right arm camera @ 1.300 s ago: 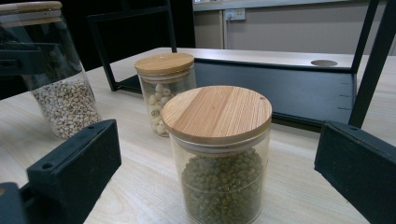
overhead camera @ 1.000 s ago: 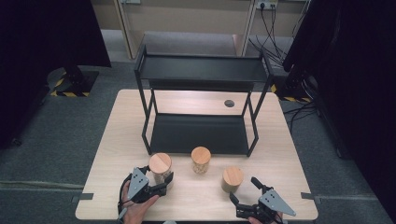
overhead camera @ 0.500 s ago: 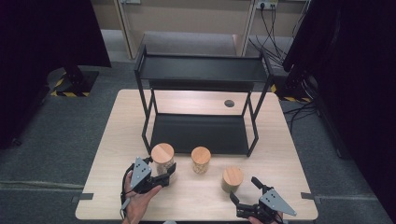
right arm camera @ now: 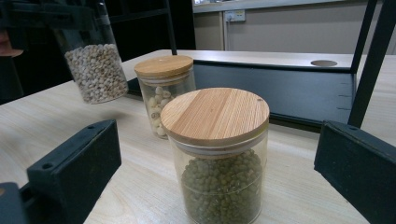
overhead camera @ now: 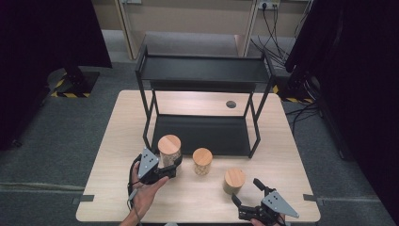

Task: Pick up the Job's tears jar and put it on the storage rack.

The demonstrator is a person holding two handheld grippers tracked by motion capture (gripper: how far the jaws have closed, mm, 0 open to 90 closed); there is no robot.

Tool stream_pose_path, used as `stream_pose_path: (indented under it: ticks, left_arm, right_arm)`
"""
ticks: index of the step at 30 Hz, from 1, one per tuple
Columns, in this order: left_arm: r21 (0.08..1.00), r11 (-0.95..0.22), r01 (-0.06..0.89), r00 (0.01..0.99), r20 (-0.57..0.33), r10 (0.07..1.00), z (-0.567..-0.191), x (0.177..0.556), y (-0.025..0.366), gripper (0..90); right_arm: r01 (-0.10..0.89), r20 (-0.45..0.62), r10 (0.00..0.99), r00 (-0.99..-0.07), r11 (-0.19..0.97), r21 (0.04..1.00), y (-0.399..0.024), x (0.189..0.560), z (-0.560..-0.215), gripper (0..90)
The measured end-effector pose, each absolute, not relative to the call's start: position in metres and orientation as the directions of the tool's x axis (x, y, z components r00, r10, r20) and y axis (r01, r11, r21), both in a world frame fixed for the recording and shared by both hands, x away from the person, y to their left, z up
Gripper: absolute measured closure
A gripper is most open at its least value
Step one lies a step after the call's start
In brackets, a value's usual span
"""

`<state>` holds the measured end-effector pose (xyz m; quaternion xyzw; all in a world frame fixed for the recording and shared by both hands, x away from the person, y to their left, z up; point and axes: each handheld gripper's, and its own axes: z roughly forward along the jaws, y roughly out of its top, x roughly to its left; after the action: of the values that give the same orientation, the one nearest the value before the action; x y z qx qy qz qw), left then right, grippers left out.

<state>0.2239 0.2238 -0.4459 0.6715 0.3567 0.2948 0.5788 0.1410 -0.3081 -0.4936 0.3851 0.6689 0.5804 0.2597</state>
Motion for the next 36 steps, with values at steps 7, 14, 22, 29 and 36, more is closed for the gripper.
stream_pose_path:
  ticks: [7, 14, 22, 29, 36]
  left_arm:
    - [0.987, -0.073, 0.143, 0.569, -0.021, 0.822, -0.441, 0.235, 0.217, 25.4]
    - [0.985, -0.073, 0.154, 0.546, -0.023, 0.837, -0.440, 0.249, 0.212, 25.4]
    - [0.985, -0.065, 0.159, 0.506, -0.025, 0.862, -0.439, 0.264, 0.206, 25.4]
    - [0.985, -0.069, 0.157, 0.482, -0.016, 0.876, -0.436, 0.275, 0.198, 25.4]
    - [0.985, -0.066, 0.161, 0.457, -0.015, 0.890, -0.436, 0.289, 0.190, 25.4]
  right_arm:
    - [0.212, 0.102, 0.816, -0.569, 0.027, 0.977, -0.309, 0.141, -0.494, 0.7]
    - [0.213, 0.104, 0.816, -0.569, 0.024, 0.977, -0.309, 0.141, -0.493, 0.7]
    - [0.212, 0.105, 0.816, -0.568, 0.022, 0.977, -0.309, 0.141, -0.493, 0.8]
    - [0.214, 0.107, 0.817, -0.567, 0.021, 0.977, -0.309, 0.141, -0.494, 0.8]
    - [0.215, 0.110, 0.817, -0.566, 0.018, 0.976, -0.310, 0.141, -0.493, 0.8]
